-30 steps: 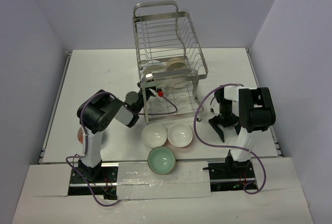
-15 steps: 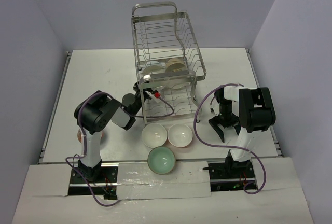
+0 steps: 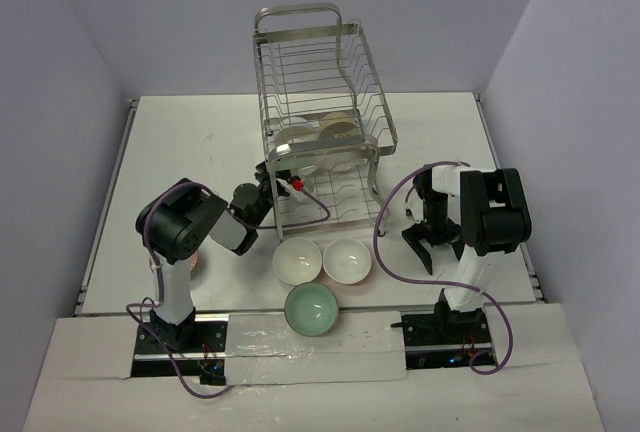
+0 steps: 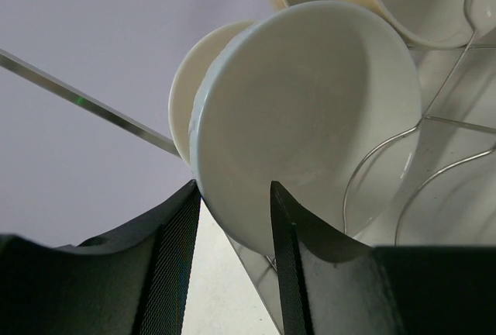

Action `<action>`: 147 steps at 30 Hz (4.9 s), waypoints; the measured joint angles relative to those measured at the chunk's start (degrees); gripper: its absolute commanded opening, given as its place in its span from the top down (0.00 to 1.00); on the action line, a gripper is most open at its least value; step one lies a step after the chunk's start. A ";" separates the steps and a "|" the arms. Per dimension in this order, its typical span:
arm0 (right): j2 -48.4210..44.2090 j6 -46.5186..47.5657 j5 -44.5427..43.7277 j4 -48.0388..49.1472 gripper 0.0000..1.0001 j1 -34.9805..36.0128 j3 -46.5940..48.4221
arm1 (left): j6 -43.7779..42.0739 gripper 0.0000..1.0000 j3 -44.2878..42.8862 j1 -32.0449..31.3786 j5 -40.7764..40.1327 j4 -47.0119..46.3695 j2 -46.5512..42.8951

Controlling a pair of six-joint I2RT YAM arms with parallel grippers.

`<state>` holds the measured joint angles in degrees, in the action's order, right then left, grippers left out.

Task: Load the bowls into the dish rack
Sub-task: Insert the bowl into the dish rack, then move the dish rack to the center of the board.

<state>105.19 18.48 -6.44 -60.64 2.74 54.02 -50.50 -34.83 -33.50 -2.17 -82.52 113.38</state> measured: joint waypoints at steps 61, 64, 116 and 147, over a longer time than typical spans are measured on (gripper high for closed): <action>0.07 0.00 -0.02 -0.07 0.00 0.11 0.04 | -5.95 0.55 6.69 -1.77 -8.31 5.70 -12.15; 0.07 0.02 -0.02 -0.07 0.00 0.13 0.04 | -7.23 0.55 6.51 -1.05 -8.74 5.75 -12.15; -10.40 -0.46 -2.32 9.27 0.00 3.76 -1.49 | 39.47 0.59 -1.86 42.69 -21.53 55.04 -41.44; -35.43 -4.94 41.40 16.52 0.00 -5.01 2.14 | 50.23 0.50 3.85 41.99 -3.10 64.81 -41.99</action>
<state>69.76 13.54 34.96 -44.12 -2.26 56.16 -0.27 -30.98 8.49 -5.28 -17.72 71.40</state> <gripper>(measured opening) 0.997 0.499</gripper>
